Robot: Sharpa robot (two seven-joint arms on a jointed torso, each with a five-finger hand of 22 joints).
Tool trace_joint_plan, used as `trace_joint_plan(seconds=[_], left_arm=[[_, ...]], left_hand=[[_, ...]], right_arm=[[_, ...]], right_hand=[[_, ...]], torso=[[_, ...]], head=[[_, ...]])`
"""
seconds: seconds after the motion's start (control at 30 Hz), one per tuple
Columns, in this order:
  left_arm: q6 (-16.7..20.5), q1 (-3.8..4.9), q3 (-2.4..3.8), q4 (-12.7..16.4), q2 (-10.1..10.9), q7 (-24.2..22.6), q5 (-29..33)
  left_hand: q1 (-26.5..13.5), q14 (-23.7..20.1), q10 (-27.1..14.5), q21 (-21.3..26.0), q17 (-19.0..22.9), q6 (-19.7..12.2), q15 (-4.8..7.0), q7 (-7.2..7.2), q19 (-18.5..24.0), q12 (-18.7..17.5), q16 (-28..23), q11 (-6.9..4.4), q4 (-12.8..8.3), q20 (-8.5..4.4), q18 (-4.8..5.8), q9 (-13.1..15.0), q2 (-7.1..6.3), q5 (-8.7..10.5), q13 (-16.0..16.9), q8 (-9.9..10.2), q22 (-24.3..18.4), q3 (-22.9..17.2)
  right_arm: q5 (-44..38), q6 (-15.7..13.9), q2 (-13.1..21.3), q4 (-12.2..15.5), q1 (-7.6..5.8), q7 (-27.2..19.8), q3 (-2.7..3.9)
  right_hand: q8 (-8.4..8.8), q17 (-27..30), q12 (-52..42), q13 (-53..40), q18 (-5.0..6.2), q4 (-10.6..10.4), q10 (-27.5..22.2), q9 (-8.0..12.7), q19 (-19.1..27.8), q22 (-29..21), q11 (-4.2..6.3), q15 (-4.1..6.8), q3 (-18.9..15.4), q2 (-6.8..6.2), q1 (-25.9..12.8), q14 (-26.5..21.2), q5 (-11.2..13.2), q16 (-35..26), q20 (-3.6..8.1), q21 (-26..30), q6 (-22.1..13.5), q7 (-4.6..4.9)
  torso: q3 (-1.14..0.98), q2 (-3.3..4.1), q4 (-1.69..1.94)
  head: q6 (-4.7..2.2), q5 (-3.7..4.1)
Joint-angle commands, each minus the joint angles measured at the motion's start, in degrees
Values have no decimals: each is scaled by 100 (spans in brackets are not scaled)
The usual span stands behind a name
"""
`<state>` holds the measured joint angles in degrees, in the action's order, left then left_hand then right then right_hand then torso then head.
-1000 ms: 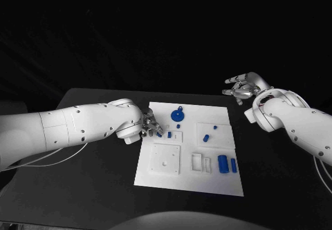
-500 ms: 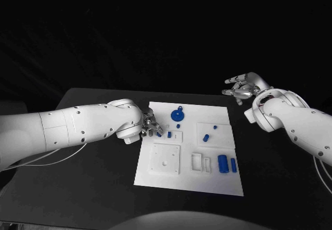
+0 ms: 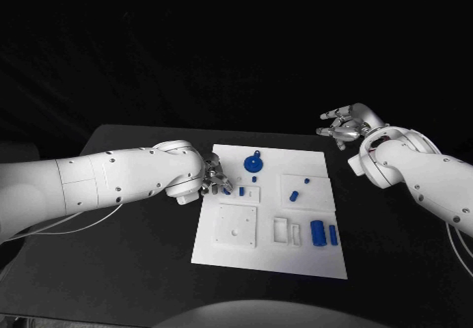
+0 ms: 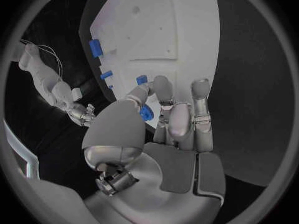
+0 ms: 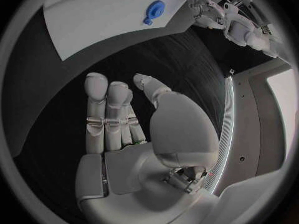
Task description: Assemble the parts on the task board
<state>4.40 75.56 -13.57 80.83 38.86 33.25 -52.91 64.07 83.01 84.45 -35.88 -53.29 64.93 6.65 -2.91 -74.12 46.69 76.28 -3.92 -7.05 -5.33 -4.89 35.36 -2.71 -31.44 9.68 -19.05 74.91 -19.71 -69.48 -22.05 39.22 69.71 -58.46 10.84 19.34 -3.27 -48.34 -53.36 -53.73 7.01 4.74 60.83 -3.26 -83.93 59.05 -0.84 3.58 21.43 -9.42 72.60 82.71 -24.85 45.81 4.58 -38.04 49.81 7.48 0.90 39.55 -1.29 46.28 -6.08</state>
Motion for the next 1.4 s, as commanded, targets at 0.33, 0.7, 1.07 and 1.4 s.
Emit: trace_joint_plan(seconds=[0.33,0.7,1.07,1.4], left_arm=[[-306,-42,-26,38,-43,84,-132],[-265,-43,-26,9,-89,69,-122],[-378,-57,-26,-67,-200,90,-143],[-460,-83,-25,-101,-244,124,-168]], left_hand=[[-3,-1,232,20,10,577,17,549,-9,-3,-38,-180,-74,-24,38,883,56,90,36,28,88,-81],[12,-2,232,27,11,584,22,563,-15,1,-38,-179,52,-30,47,977,33,150,46,-21,88,-12],[60,-3,232,41,23,572,19,571,-16,7,-46,-175,125,-34,54,1113,44,190,61,-72,88,14],[57,-4,232,44,34,556,6,569,-16,20,-53,-157,86,-17,40,1269,78,167,81,-112,90,-13]], right_arm=[[5,66,-6,5,8,-57,2],[9,65,-3,7,8,-58,2],[10,66,-5,7,8,-61,2],[11,63,-2,10,8,-61,2]], right_hand=[[1,3,36,7,69,-14,-49,-3,-276,-11,-4,21,-30,-13,-75,28,-41,-37,36,5,-35,13],[0,3,37,9,70,-20,-49,-4,-275,-15,-3,22,-27,-19,-82,28,-78,-38,37,7,-32,12],[1,3,38,11,70,-16,-48,-4,-275,-17,-3,22,-22,-20,-80,28,-91,-39,38,8,-32,12],[1,3,38,11,70,-16,-48,-4,-275,-17,-3,22,-21,-20,-80,28,-91,-39,38,8,-32,12]], torso=[[-3,1,-5],[-5,-1,-5],[-4,1,-4],[-5,2,-2]], head=[[2,-1],[-6,4],[7,20],[14,36]])
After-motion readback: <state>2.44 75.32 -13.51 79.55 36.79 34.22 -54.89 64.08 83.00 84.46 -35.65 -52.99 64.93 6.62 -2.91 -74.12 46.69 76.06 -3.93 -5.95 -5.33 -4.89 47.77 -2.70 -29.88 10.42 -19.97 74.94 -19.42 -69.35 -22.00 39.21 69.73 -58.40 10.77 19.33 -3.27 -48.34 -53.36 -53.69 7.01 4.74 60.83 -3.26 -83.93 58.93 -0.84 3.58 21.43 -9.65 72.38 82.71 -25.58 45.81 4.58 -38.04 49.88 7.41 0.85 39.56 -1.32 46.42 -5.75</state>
